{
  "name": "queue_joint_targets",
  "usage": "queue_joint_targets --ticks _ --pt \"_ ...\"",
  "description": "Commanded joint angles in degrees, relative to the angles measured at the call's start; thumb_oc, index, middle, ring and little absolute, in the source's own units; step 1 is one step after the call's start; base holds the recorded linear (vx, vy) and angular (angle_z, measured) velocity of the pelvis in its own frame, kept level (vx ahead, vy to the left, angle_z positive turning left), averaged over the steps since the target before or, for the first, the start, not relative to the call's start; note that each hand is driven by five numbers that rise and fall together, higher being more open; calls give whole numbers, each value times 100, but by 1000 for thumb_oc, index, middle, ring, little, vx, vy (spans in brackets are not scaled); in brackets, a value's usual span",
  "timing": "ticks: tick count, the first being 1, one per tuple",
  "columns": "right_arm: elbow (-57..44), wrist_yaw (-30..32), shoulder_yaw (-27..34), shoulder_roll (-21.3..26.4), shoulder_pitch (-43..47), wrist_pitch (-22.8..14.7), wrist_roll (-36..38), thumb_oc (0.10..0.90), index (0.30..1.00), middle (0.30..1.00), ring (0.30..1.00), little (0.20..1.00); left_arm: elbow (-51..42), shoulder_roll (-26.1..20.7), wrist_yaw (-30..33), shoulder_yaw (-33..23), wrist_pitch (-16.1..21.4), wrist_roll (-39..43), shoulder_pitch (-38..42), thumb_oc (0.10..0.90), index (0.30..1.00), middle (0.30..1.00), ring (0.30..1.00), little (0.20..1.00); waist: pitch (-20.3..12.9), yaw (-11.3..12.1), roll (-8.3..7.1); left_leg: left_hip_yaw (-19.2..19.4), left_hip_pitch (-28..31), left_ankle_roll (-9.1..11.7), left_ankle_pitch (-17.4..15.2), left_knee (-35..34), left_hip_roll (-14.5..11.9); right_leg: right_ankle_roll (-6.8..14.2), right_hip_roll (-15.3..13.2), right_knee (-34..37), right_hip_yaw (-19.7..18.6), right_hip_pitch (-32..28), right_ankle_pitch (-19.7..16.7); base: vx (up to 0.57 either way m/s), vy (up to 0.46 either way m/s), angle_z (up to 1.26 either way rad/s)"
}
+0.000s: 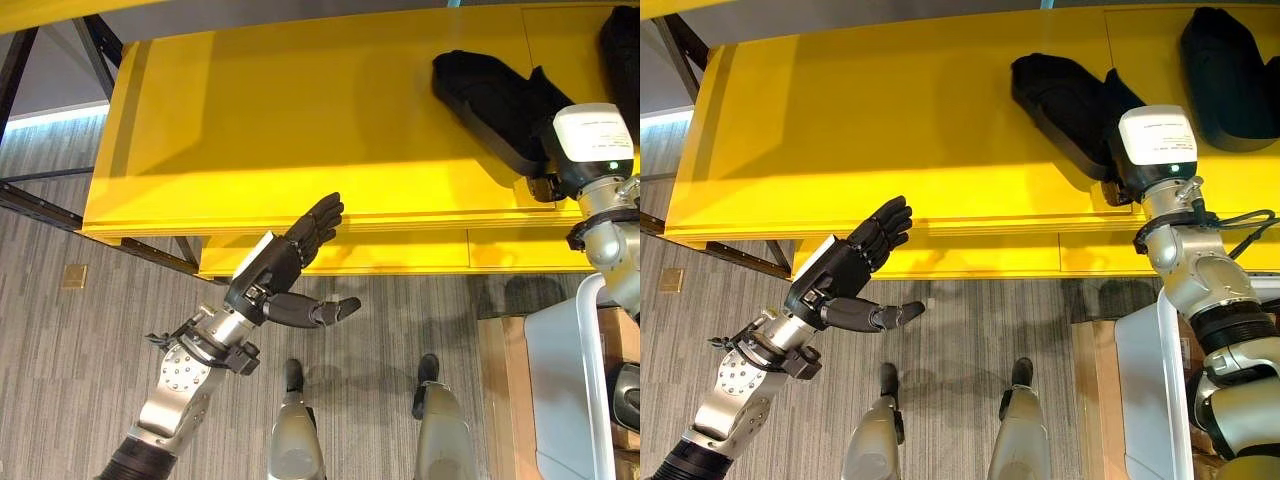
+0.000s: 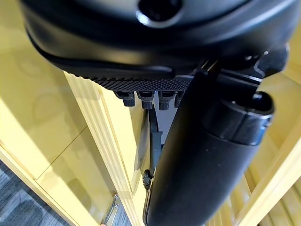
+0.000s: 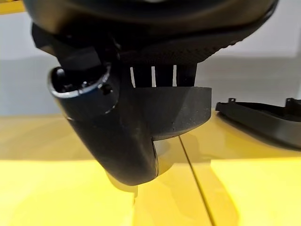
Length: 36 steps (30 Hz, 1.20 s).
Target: Move parts from the plastic box to the shelf.
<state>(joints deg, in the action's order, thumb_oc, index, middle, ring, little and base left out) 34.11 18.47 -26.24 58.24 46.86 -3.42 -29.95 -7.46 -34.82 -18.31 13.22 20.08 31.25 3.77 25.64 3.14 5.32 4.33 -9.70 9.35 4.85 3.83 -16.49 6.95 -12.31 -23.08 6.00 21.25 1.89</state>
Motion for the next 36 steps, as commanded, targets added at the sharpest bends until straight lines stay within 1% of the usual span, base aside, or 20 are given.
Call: queue_joint_targets --ticks 1,7,11,13,14,15,16,17,18,19,20,21,22,24,26,28,29,30,32,36 --pt "-110 399 -45 164 1353 -67 331 400 300 300 300 300 -772 -193 -104 -114 522 231 213 900 1000 1000 1000 1000 -326 154 -224 -209 -263 -113 -28 76 -170 -450 284 58 141 -437 796 0 0 0" --pt "-59 206 -289 -75 1685 93 387 400 300 300 300 300 -747 -161 -124 -148 479 229 251 900 1000 1000 1000 1000 -320 249 -207 -255 -273 -120 -26 69 -121 -436 268 146 169 -511 776 16 8 2" --pt "46 113 -425 -297 1845 27 369 400 300 300 300 300 -760 -140 -114 -139 454 197 285 900 1000 1000 1000 1000 -311 317 -197 -292 -306 -136 -39 91 -83 -428 253 162 183 -525 766 0 0 0" --pt "51 29 -491 -407 1912 88 349 400 300 300 300 300 -731 -129 -122 -145 418 211 317 900 1000 1000 1000 1000 -305 340 -199 -304 -306 -141 -45 97 -65 -426 247 164 192 -536 764 17 8 2" --pt "38 -27 -544 -465 1941 189 434 400 300 300 300 300 -718 -121 -118 -131 412 189 330 900 1000 1000 1000 1000 -305 358 -207 -310 -305 -151 -53 99 -52 -423 245 181 199 -551 757 38 13 6" --pt "-7 -128 -559 -515 1962 449 513 400 300 300 300 300 -737 -116 -106 -143 367 187 349 900 1000 1000 1000 1000 -301 369 -218 -315 -318 -150 -60 106 -40 -412 240 198 203 -556 748 23 5 10" --pt "-14 -143 -560 -527 1963 503 532 400 300 300 300 300 -742 -116 -104 -148 358 184 349 900 1000 1000 1000 1000 -299 369 -220 -317 -321 -152 -61 108 -37 -412 239 202 203 -557 746 30 9 10" --pt "59 -135 -565 -654 1966 699 751 400 300 300 300 300 -740 -99 -97 -149 336 158 356 900 1000 1000 1000 1000 -294 392 -222 -330 -314 -162 -58 94 -26 -416 239 245 209 -588 730 22 9 8" --pt "59 -134 -569 -656 1969 703 755 400 300 300 300 300 -740 -100 -95 -150 336 157 354 900 1000 1000 1000 1000 -293 390 -222 -329 -311 -163 -57 92 -26 -415 239 251 209 -592 727 49 39 10" --pt "211 -22 -498 -899 1953 991 1073 400 300 300 300 300 -752 -61 -74 -161 311 145 374 900 1000 1000 1000 1000 -292 418 -212 -322 -290 -166 -48 52 -13 -410 235 332 221 -641 701 46 49 7" --pt "283 31 -437 -1011 1943 1127 1214 400 300 300 300 300 -759 -41 -61 -169 287 147 391 900 1000 1000 1000 1000 -288 427 -200 -325 -282 -171 -50 49 -4 -409 231 347 220 -655 690 64 68 5" --pt "332 91 -351 -1125 1926 1417 1482 400 300 300 300 300 -765 -22 -35 -172 271 137 397 900 1000 1000 1000 1000 -286 433 -191 -327 -272 -180 -62 55 14 -406 222 360 220 -672 681 40 43 -2" --pt "352 105 -316 -1163 1919 1488 1539 400 300 300 300 300 -769 -16 -27 -174 265 128 398 900 1000 1000 1000 1000 -283 437 -187 -329 -268 -183 -66 57 21 -404 218 364 221 -680 679 39 47 0" --pt "601 315 -40 -1428 1898 1865 1927 400 300 300 300 300 -782 23 -5 -190 219 127 428 900 1000 1000 1000 1000 -271 465 -155 -341 -258 -201 -94 56 66 -397 196 396 234 -716 665 29 52 1" --pt "844 575 153 -1628 1886 1955 2118 400 300 300 300 300 -784 69 19 -178 206 113 467 900 1000 1000 1000 1000 -261 477 -124 -341 -257 -222 -110 55 111 -399 188 431 228 -746 653 25 62 -1" --pt "909 742 247 -1705 1880 1996 2408 400 300 300 300 300 -801 93 41 -174 178 112 477 900 1000 1000 1000 1000 -258 479 -115 -338 -255 -226 -120 56 129 -392 182 444 225 -754 645 25 50 0" --pt "961 974 481 -1848 1842 1968 2631 400 300 300 300 300 -834 118 100 -172 153 91 488 900 1000 1000 1000 1000 -249 469 -96 -338 -246 -238 -149 64 159 -385 172 470 220 -775 638 21 38 1" --pt "970 988 525 -1872 1823 1937 2638 400 300 300 300 300 -835 116 112 -171 151 87 494 900 1000 1000 1000 1000 -246 467 -97 -338 -246 -241 -154 67 165 -383 170 474 218 -777 636 23 53 1" --pt "978 1134 780 -2049 1675 1832 3168 400 300 300 300 300 -831 148 199 -175 129 91 532 900 1000 1000 1000 1000 -242 437 -71 -324 -247 -254 -179 74 201 -375 163 484 188 -776 626 24 56 1" --pt "873 1319 1048 -2265 1365 1720 3407 400 300 300 300 300 -853 196 274 -167 92 18 540 900 1000 1000 1000 1000 -233 399 -57 -318 -242 -288 -234 120 266 -373 156 490 156 -808 629 26 29 -2"
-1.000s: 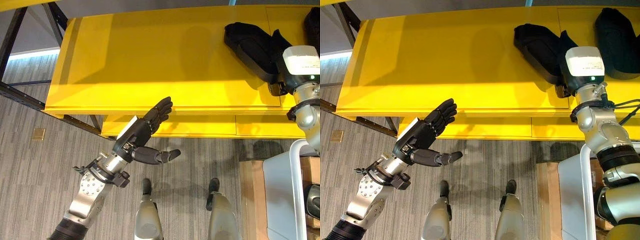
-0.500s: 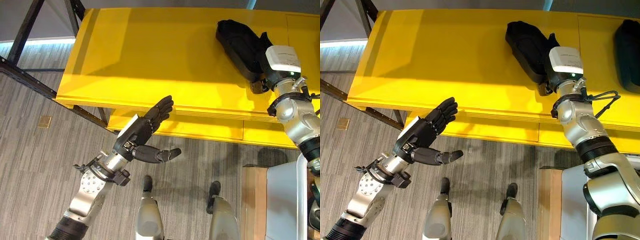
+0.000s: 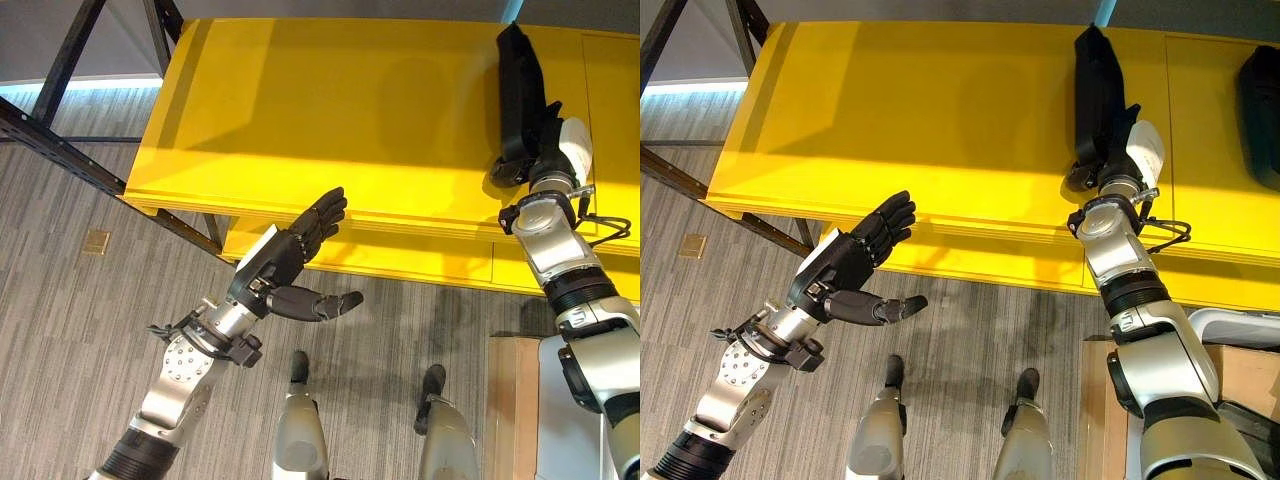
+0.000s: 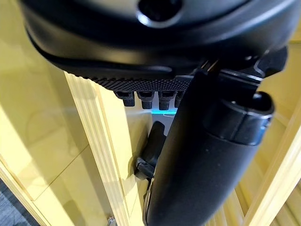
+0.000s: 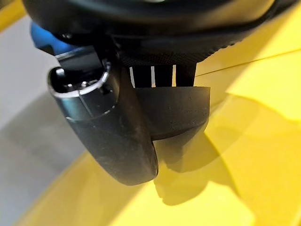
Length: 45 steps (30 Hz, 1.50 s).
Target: Move parts from the plastic box to the shelf.
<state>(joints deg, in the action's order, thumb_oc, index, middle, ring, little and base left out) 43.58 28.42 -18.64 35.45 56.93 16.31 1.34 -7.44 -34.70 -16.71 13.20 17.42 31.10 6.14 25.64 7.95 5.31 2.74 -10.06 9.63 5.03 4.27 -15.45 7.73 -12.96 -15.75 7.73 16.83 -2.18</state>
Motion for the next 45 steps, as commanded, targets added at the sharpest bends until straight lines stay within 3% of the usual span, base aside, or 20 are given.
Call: queue_joint_targets --ticks 1,11,15,19,20,21,22,26,45 --pt "-79 320 306 1 328 -262 251 400 300 300 300 300 -850 183 123 -163 362 36 302 900 1000 1000 1000 1000 -234 -87 -56 -157 -204 -318 -256 79 168 -451 221 -241 -18 -370 1036 39 25 0" --pt "-321 420 361 -133 -66 -341 -462 400 300 300 300 300 -724 173 218 -51 488 17 292 900 1000 1000 1000 1000 -244 -184 -9 -102 -170 -365 -324 147 297 -432 205 -212 -93 -449 1015 25 24 0" --pt "-338 405 223 -121 -42 -209 -919 400 300 300 300 300 -707 148 259 -10 517 42 291 900 1000 1000 1000 1000 -254 -180 -7 -80 -177 -384 -331 146 337 -416 212 -154 -107 -464 985 10 9 -4" --pt "-271 437 164 -26 8 -84 -890 400 300 300 300 300 -660 111 248 16 577 44 270 900 1000 1000 1000 1000 -262 -165 -21 -78 -177 -395 -332 153 350 -416 222 -123 -96 -490 968 15 -6 -5" --pt "-261 415 163 -5 16 -75 -857 427 338 338 338 338 -665 103 234 13 571 46 268 900 1000 1000 1000 1000 -268 -161 -25 -78 -181 -393 -332 153 352 -414 223 -117 -94 -494 969 0 0 0" --pt "-241 403 160 15 36 -28 -837 714 739 739 739 739 -678 95 216 13 562 50 262 900 1000 1000 1000 1000 -274 -152 -30 -76 -182 -393 -331 150 353 -415 223 -103 -85 -503 966 0 0 0" --pt "-215 411 158 40 56 2 -807 900 1000 1000 1000 1000 -683 91 206 19 555 56 258 900 1000 1000 1000 1000 -275 -147 -34 -75 -180 -393 -329 144 353 -411 222 -86 -77 -515 961 0 0 0" --pt "25 370 171 131 175 -139 -559 900 1000 1000 1000 1000 -693 53 187 37 534 94 255 900 1000 1000 1000 1000 -290 -114 -39 -81 -170 -390 -323 145 352 -406 219 -57 -45 -559 955 8 -3 0" --pt "717 -55 -175 663 789 -322 -943 900 1000 1000 1000 1000 -638 -83 65 48 521 128 194 900 1000 1000 1000 1000 -301 32 -36 -162 -226 -394 -335 255 415 -425 192 -165 61 -643 1041 31 -9 1"
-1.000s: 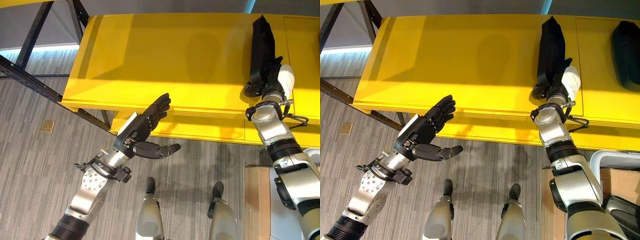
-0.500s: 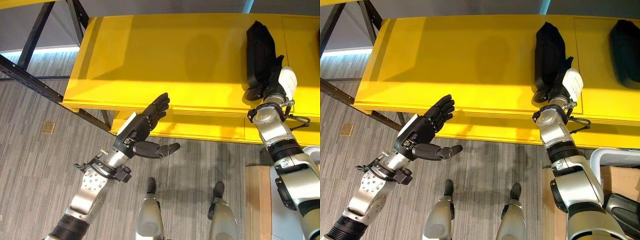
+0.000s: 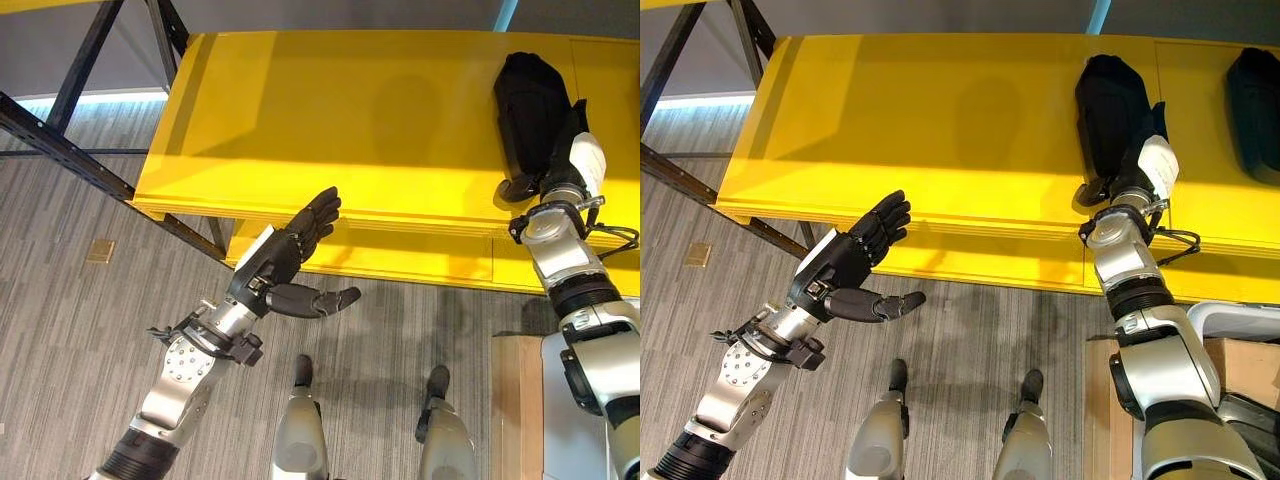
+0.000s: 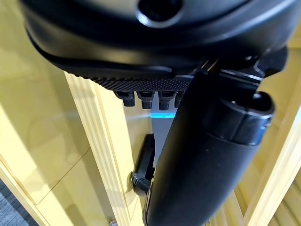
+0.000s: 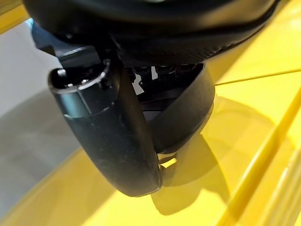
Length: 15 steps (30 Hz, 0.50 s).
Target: Move parts from the plastic box to the shelf.
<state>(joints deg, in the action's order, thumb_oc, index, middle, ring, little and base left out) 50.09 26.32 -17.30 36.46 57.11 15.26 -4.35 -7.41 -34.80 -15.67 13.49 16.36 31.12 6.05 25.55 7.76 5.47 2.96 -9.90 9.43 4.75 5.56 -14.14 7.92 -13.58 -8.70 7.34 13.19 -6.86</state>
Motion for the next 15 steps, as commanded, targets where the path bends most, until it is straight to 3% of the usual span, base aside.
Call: queue_joint_targets --ticks 1,15 --pt "82 135 -321 575 786 -210 -323 900 1000 1000 1000 1000 -638 -76 -47 19 627 123 201 900 1000 1000 1000 1000 -291 55 -52 -186 -243 -374 -307 130 283 -444 252 -871 102 -283 1510 37 -6 1" --pt "-47 -149 -361 617 889 -522 194 900 1000 1000 1000 1000 -659 -116 -49 -42 609 125 84 900 1000 1000 1000 1000 -252 79 -37 -201 -277 -402 -349 228 328 -464 233 -980 90 -241 1548 19 -1 1"
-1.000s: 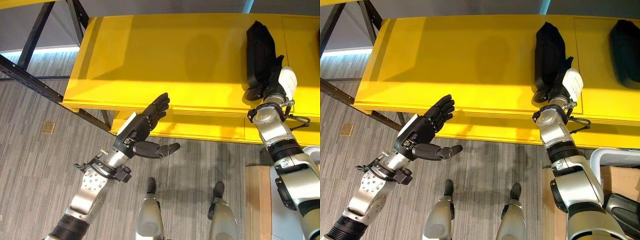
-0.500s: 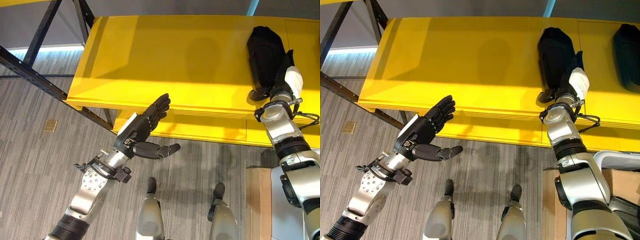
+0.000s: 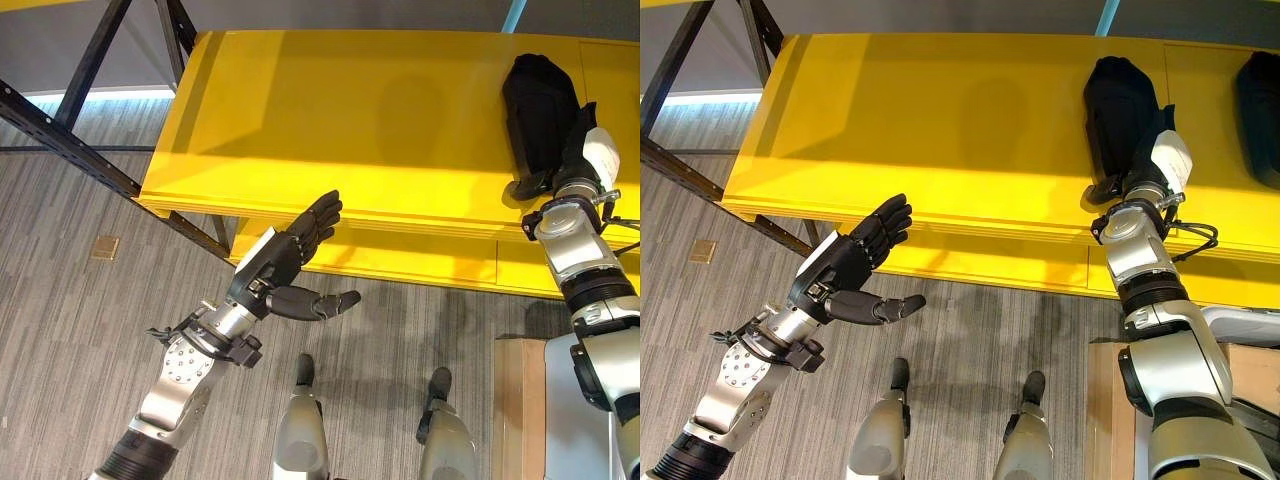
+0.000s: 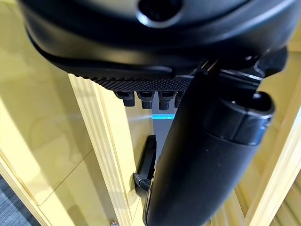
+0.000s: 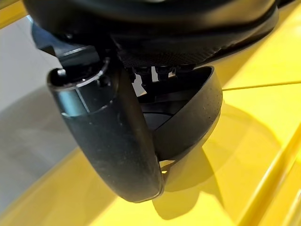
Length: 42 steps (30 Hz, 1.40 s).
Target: Move parts from the plastic box to the shelf.
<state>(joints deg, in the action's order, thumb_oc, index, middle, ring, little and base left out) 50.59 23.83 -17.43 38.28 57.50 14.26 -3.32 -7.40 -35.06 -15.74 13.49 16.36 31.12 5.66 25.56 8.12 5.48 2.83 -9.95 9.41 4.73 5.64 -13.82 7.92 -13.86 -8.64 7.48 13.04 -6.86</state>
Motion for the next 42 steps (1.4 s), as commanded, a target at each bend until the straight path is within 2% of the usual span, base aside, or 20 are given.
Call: queue_joint_targets --ticks 1,7,13,15,19,26,29,32,36,42 --pt "-118 63 -334 413 844 -436 161 900 1000 1000 1000 1000 -653 -87 -45 -44 619 106 124 900 1000 1000 1000 1000 -251 44 -36 -185 -271 -404 -351 218 301 -466 262 -985 73 -225 1548 0 0 0" --pt "-282 62 -149 144 711 -450 1120 900 1000 1000 1000 1000 -685 -42 51 -69 581 12 111 900 1000 1000 1000 1000 -226 49 -16 -184 -263 -425 -378 256 337 -479 242 -1033 66 -213 1559 5 4 0" --pt "-235 -9 205 -185 552 -644 2219 900 1000 1000 1000 1000 -625 -18 152 -108 544 -36 146 900 1000 1000 1000 1000 -203 48 -1 -180 -248 -442 -396 264 360 -485 236 -1057 52 -209 1567 0 0 0" --pt "-249 4 398 -327 446 -783 2661 900 1000 1000 1000 1000 -616 -2 144 -147 538 -52 142 900 1000 1000 1000 1000 -208 39 6 -170 -235 -441 -397 253 365 -487 235 -1060 43 -207 1571 37 32 0" --pt "-147 -19 636 -492 400 -1080 3037 900 1000 1000 1000 1000 -531 20 175 -130 583 -139 143 900 1000 1000 1000 1000 -216 37 22 -157 -216 -451 -396 239 378 -492 235 -1034 32 -219 1558 33 26 0" --pt "-107 31 828 -564 455 -1261 3270 900 1000 1000 1000 1000 -453 2 207 -76 640 -111 136 900 1000 1000 1000 1000 -233 34 51 -146 -195 -457 -413 232 404 -477 211 -987 33 -230 1526 44 35 1" --pt "-85 51 814 -492 514 -1341 2973 900 1000 1000 1000 1000 -428 -14 241 -48 655 -58 130 900 1000 1000 1000 1000 -246 32 63 -134 -190 -458 -411 224 421 -468 196 -967 32 -229 1510 56 48 1" --pt "-80 145 761 -425 606 -1279 2769 900 1000 1000 1000 1000 -414 -4 290 -5 644 -50 135 900 1000 1000 1000 1000 -248 35 70 -132 -196 -459 -410 213 432 -449 178 -942 34 -225 1490 44 38 1" --pt "-43 -24 658 -257 670 -1164 2398 900 1000 1000 1000 1000 -426 -42 358 41 686 -22 142 900 1000 1000 1000 1000 -221 47 67 -144 -249 -454 -426 247 453 -421 141 -937 50 -208 1480 0 0 0" --pt "4 -163 479 -148 701 -1021 2382 900 1000 1000 1000 1000 -449 -58 333 21 667 73 139 900 1000 1000 1000 1000 -189 68 33 -151 -276 -445 -423 279 428 -413 149 -902 65 -218 1456 0 0 0"
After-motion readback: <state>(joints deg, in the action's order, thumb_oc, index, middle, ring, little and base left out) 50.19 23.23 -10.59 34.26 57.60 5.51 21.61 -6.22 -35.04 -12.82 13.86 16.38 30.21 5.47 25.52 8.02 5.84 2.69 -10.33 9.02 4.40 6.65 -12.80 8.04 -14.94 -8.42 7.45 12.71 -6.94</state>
